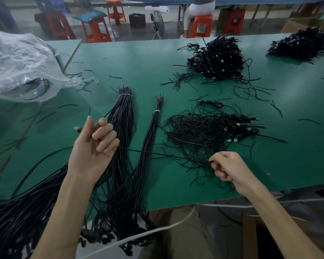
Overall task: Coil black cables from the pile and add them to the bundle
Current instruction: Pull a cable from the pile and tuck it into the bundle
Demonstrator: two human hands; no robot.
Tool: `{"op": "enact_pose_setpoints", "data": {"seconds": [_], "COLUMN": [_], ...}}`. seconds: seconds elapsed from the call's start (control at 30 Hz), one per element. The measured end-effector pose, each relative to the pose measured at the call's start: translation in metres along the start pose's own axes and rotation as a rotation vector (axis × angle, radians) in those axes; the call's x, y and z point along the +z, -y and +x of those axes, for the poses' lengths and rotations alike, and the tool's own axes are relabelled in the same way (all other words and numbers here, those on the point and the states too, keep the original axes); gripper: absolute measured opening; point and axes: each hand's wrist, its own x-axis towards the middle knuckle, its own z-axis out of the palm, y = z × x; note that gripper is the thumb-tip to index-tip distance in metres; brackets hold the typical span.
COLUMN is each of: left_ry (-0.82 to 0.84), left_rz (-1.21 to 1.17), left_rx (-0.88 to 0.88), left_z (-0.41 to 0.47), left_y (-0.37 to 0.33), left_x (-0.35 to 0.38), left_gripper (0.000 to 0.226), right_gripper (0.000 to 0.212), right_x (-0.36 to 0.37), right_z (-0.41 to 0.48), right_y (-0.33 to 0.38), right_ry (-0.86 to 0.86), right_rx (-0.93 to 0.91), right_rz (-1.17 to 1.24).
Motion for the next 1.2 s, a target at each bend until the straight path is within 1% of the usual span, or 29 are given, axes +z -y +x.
{"op": "enact_pose_setpoints", "data": {"seconds": [0.1, 0.17, 0.2, 0.23, 0.27, 0.33, 0.37, 0.4, 0.43, 0.47, 0.53, 0.6, 0.67, 0.77, 0.83, 0.9, 0.93, 0.97, 1.0, 1.03, 1.1, 1.13, 1.2], "left_ry": [0.109, 0.253, 0.341, 0.422, 0.488, 0.595, 0.609, 0.583, 0.526, 0.458, 0.324, 0.234, 0.203, 0.209, 0.186, 0.162, 0.119, 0.037, -0.038, -0.074, -0.073, -0.038, 0.038], "left_rz": [0.038, 0.145, 0.265, 0.452, 0.693, 1.149, 1.307, 1.431, 1.544, 1.652, 1.85, 1.934, 1.92, 1.872, 1.723, 1.475, 1.316, 1.102, 0.892, 0.724, 0.54, 0.466, 0.244], "left_rx": [0.003, -0.018, -0.05, -0.107, -0.191, -0.43, -0.554, -0.645, -0.691, -0.692, -0.617, -0.539, -0.472, -0.3, -0.245, -0.218, -0.197, -0.18, -0.164, -0.128, -0.056, -0.034, -0.038], "left_z": [-0.004, -0.008, -0.011, -0.014, -0.016, -0.019, -0.018, -0.016, -0.014, -0.011, -0.005, 0.0, 0.003, 0.007, 0.008, 0.012, 0.014, 0.017, 0.021, 0.023, 0.024, 0.024, 0.018], "left_y": [0.002, 0.001, -0.001, -0.002, -0.002, 0.005, 0.011, 0.019, 0.028, 0.036, 0.044, 0.045, 0.044, 0.043, 0.042, 0.049, 0.053, 0.057, 0.059, 0.058, 0.052, 0.048, 0.038], "left_x": [0.006, 0.009, 0.011, 0.014, 0.016, 0.022, 0.024, 0.025, 0.026, 0.026, 0.021, 0.016, 0.013, 0.007, 0.003, 0.003, 0.004, 0.008, 0.012, 0.015, 0.022, 0.024, 0.026], "left_gripper": [0.037, 0.042, 0.045, 0.05, 0.054, 0.057, 0.055, 0.053, 0.051, 0.05, 0.058, 0.066, 0.074, 0.085, 0.085, 0.078, 0.073, 0.07, 0.073, 0.077, 0.08, 0.08, 0.078], "right_gripper": [0.013, 0.011, 0.01, 0.009, 0.008, 0.007, 0.008, 0.009, 0.011, 0.012, 0.016, 0.019, 0.019, 0.015, 0.014, 0.013, 0.014, 0.015, 0.015, 0.014, 0.012, 0.011, 0.01], "right_x": [-0.001, -0.002, -0.003, -0.004, -0.004, -0.005, -0.004, -0.001, 0.002, 0.006, 0.012, 0.017, 0.019, 0.026, 0.034, 0.045, 0.05, 0.056, 0.061, 0.067, 0.077, 0.081, 0.088], "right_z": [0.005, 0.009, 0.012, 0.014, 0.016, 0.018, 0.017, 0.016, 0.014, 0.01, 0.002, -0.008, -0.021, -0.042, -0.056, -0.068, -0.073, -0.077, -0.08, -0.083, -0.086, -0.085, -0.081], "right_y": [0.0, 0.001, 0.003, 0.005, 0.008, 0.017, 0.023, 0.028, 0.034, 0.04, 0.052, 0.065, 0.078, 0.091, 0.092, 0.087, 0.082, 0.077, 0.07, 0.063, 0.046, 0.037, 0.021], "right_ry": [-0.036, -0.024, -0.018, -0.016, -0.018, -0.007, 0.012, 0.038, 0.066, 0.094, 0.15, 0.214, 0.289, 0.42, 0.506, 0.583, 0.621, 0.658, 0.693, 0.724, 0.769, 0.776, 0.744], "right_rx": [0.021, 0.071, 0.095, 0.11, 0.111, 0.087, 0.07, 0.055, 0.042, 0.031, 0.011, -0.004, -0.018, -0.033, -0.035, -0.007, 0.025, 0.06, 0.091, 0.117, 0.164, 0.188, 0.239], "right_rz": [0.115, 0.26, 0.352, 0.452, 0.554, 0.739, 0.812, 0.87, 0.917, 0.957, 1.035, 1.103, 1.109, 1.061, 1.005, 0.959, 0.95, 0.943, 0.933, 0.917, 0.856, 0.821, 0.775]}}
